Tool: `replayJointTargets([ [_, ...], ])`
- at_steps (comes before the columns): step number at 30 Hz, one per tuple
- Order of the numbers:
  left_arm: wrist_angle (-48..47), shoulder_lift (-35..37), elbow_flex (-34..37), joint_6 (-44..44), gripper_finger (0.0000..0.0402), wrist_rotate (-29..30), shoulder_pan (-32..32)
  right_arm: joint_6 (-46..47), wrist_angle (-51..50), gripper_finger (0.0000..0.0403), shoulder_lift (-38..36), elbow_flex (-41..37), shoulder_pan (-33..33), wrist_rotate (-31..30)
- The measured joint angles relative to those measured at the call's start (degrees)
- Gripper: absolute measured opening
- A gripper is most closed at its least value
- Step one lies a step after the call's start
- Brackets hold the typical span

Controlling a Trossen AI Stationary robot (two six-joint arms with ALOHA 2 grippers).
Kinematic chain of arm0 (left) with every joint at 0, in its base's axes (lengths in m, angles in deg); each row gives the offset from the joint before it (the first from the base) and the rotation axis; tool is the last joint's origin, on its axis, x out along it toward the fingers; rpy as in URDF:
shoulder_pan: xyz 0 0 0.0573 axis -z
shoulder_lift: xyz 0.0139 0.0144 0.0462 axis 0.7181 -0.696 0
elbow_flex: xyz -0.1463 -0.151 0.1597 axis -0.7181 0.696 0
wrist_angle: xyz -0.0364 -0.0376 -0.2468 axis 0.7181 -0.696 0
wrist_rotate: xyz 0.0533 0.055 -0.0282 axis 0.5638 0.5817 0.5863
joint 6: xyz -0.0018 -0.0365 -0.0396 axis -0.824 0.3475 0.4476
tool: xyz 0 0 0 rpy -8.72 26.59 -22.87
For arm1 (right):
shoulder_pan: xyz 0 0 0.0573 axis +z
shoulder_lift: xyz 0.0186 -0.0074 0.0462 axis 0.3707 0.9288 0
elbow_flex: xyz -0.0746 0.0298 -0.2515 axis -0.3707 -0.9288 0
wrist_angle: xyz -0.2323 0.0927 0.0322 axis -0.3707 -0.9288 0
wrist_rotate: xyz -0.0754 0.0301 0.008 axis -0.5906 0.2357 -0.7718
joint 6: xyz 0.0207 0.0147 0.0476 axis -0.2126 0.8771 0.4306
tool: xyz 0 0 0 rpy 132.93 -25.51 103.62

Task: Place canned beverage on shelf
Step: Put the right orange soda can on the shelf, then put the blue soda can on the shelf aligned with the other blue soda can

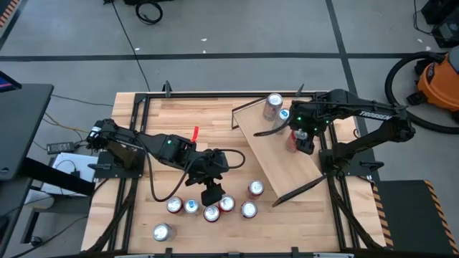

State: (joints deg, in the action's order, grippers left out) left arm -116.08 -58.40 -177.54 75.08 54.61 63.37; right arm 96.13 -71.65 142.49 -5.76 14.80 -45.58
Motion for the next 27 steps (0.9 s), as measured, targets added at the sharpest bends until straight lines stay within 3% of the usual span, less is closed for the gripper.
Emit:
replayJointTargets([
  [19,0.0,0.0,0.0,0.0,0.0286,0.0,0.0,5.1,0.1,0.0374,-1.1,11.0,0.5,-3.8],
  [27,-0.2,0.0,0.0,0.1,0.0286,0.0,0.0,1.6,0.0,0.0373,-4.3,9.7,4.5,-2.5],
])
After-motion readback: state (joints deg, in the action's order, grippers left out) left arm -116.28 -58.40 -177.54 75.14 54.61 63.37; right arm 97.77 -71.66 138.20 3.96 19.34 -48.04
